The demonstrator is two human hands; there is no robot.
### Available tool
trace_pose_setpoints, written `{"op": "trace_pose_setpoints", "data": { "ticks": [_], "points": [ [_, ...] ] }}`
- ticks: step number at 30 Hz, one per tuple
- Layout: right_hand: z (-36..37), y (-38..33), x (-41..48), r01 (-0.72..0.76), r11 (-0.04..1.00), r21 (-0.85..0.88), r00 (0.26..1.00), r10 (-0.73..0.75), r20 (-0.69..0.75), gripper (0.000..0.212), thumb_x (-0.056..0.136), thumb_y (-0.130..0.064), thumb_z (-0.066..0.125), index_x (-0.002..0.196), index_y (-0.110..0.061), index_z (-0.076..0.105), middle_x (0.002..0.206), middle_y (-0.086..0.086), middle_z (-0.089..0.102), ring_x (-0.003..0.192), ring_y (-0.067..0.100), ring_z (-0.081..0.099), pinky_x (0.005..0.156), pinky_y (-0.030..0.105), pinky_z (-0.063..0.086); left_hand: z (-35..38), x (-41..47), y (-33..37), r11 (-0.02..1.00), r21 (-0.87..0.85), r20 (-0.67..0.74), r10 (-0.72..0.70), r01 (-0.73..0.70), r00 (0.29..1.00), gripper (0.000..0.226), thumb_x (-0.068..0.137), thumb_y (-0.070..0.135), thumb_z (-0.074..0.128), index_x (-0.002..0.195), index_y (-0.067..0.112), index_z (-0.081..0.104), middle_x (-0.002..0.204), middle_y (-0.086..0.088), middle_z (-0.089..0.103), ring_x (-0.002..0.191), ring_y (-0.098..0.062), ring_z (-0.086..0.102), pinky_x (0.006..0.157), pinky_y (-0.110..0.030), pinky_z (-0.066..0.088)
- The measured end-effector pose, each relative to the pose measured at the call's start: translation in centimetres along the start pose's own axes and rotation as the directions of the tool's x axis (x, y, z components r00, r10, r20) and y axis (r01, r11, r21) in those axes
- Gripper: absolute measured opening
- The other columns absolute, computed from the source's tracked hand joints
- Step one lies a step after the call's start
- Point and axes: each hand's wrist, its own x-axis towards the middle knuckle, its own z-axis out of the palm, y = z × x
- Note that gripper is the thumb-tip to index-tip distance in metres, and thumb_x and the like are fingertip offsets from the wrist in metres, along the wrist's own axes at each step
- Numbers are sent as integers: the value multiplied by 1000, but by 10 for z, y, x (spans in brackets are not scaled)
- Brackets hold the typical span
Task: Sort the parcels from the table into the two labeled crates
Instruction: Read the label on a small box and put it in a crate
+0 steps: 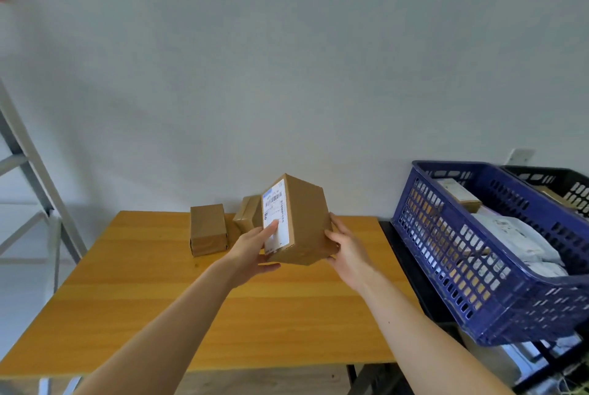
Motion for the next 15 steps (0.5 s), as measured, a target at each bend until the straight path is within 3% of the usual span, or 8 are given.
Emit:
{"op": "trace_pose_setpoints", "data": {
  "ticks": [2,4,7,9,11,15],
  "points": [
    [1,0,0,38,995,-96,999,-39,-9,52,97,-2,48,142,-28,46,133,-4,60,118,18,58,101,39,47,-2,-3,0,999,3,-23,33,-33,999,41,94,39,58,130,20,52,121,-10,60,111,-33,62,89,-46,55],
    [4,0,-1,69,973,-222,998,-69,5,52,97,-9,54,144,-28,44,134,-9,58,122,14,54,108,40,41,-5,-5,0,998,9,-33,61,-60,998,39,93,34,60,130,21,53,118,-8,63,107,-31,64,86,-44,57],
    [12,-4,-7,108,936,-335,991,-73,114,42,90,-37,64,132,-37,56,123,-17,65,115,5,58,101,32,44,-7,-8,0,996,11,-30,93,-93,995,40,90,30,66,128,21,55,115,-6,67,103,-31,67,86,-45,57],
    [17,-7,-10,108,924,-366,982,-42,184,52,81,-49,71,129,-35,56,121,-15,66,110,3,61,92,26,46,-9,-10,0,994,10,-8,107,-107,994,45,85,30,71,126,20,54,113,-7,69,101,-31,68,84,-47,57],
    [19,-8,-13,119,918,-377,973,-32,229,57,78,-47,74,130,-34,55,122,-13,66,110,5,62,88,25,46,-12,-12,2,992,26,31,125,-126,992,51,78,30,76,121,18,52,112,-8,70,99,-32,69,84,-49,56],
    [16,-9,-15,164,910,-382,951,-42,307,45,90,-24,65,132,-33,52,126,-13,64,114,8,61,92,32,51,-23,-15,8,976,130,43,171,-176,984,55,78,24,78,125,20,49,112,-9,71,97,-31,70,89,-50,54]
  ]
}}
